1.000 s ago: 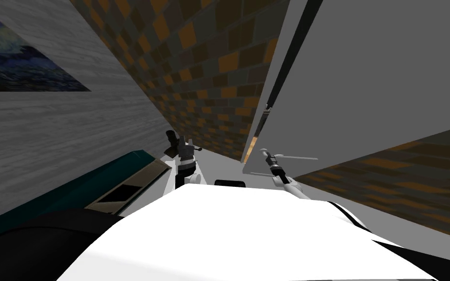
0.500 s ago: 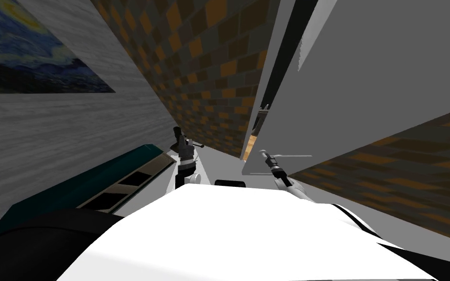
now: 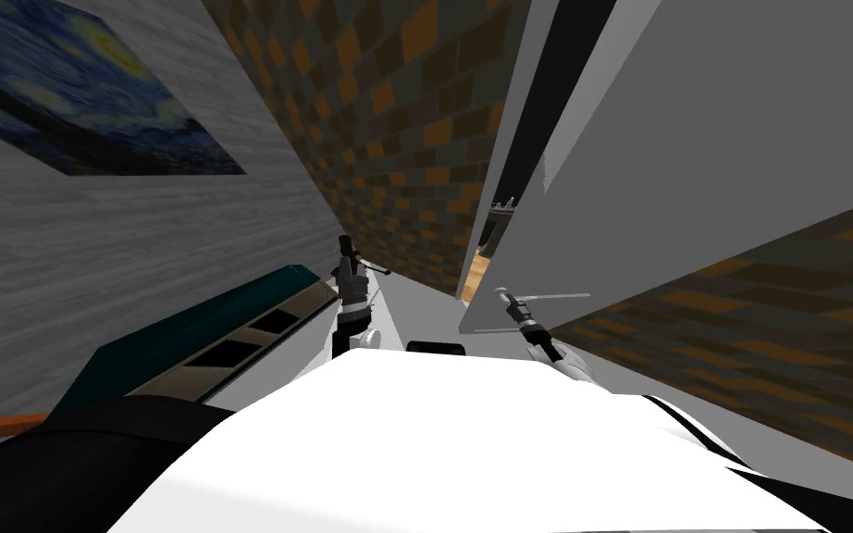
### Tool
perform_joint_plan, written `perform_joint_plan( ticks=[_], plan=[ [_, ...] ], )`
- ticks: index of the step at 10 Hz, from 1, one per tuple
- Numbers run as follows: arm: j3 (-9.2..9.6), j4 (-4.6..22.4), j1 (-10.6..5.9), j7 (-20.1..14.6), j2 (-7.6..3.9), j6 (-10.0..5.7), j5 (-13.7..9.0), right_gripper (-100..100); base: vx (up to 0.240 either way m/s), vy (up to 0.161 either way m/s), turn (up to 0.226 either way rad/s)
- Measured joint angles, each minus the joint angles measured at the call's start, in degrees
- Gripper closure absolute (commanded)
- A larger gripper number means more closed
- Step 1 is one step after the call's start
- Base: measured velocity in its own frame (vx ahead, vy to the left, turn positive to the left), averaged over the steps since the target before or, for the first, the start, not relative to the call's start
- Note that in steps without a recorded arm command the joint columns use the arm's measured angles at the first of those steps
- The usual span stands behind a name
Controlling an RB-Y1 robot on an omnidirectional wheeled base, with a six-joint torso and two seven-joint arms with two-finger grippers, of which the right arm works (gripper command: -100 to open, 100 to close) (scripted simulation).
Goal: Pull the door open
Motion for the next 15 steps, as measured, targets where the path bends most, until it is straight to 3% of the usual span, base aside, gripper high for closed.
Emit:
perform_joint_plan(
  ticks=[2,6,10,11,15],
  plan=[
    [0.62,-1.1,1.78,-1.0,-1.03,-1.42,0.4,100,-0.147,-0.075,0.078],
    [1.58,1.4,2.23,-2.6,-2.54,-5.75,1.0,100,-0.123,-0.048,0.071],
    [1.84,3.5,2.16,-3.1,-3.04,-8.35,1.1,100,-0.188,-0.094,0.176],
    [1.77,1.9,3.41,-3.3,-3.48,-8.24,1.1,100,-0.201,-0.129,0.179],
    [2.17,2.9,4.69,-4.0,-4.25,-10.82,1.3,100,-0.190,-0.100,0.158]
  ],
)
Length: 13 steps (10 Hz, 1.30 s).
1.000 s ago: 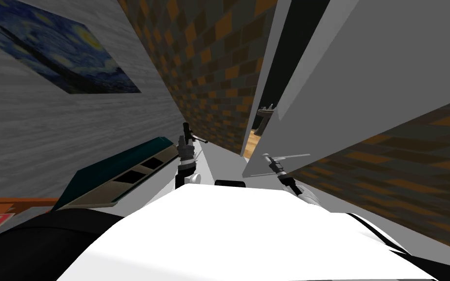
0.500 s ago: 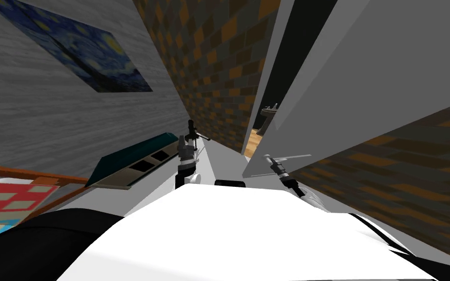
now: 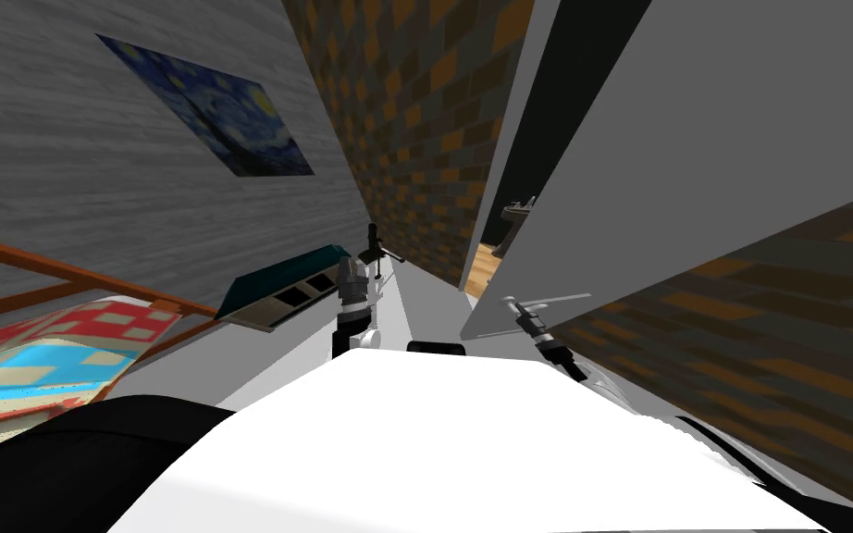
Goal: Pull the door open
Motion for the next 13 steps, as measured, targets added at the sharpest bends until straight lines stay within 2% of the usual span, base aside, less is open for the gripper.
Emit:
perform_joint_plan(
  ticks=[1,3,5,7,13],
  plan=[
    [0.01,-0.3,0.46,-0.2,-0.30,-0.44,0.0,100,-0.129,-0.058,0.046],
    [0.23,2.2,-0.15,-0.3,-0.45,-2.40,0.2,100,-0.119,-0.055,0.090],
    [0.23,2.1,0.20,-0.4,-0.51,-2.54,0.2,100,-0.135,-0.072,0.149],
    [0.25,3.0,-0.20,-0.5,-0.57,-3.28,0.2,100,-0.178,-0.089,0.162],
    [0.30,3.2,0.91,-0.7,-1.03,-4.82,0.3,100,-0.192,-0.103,0.170]
  ],
)
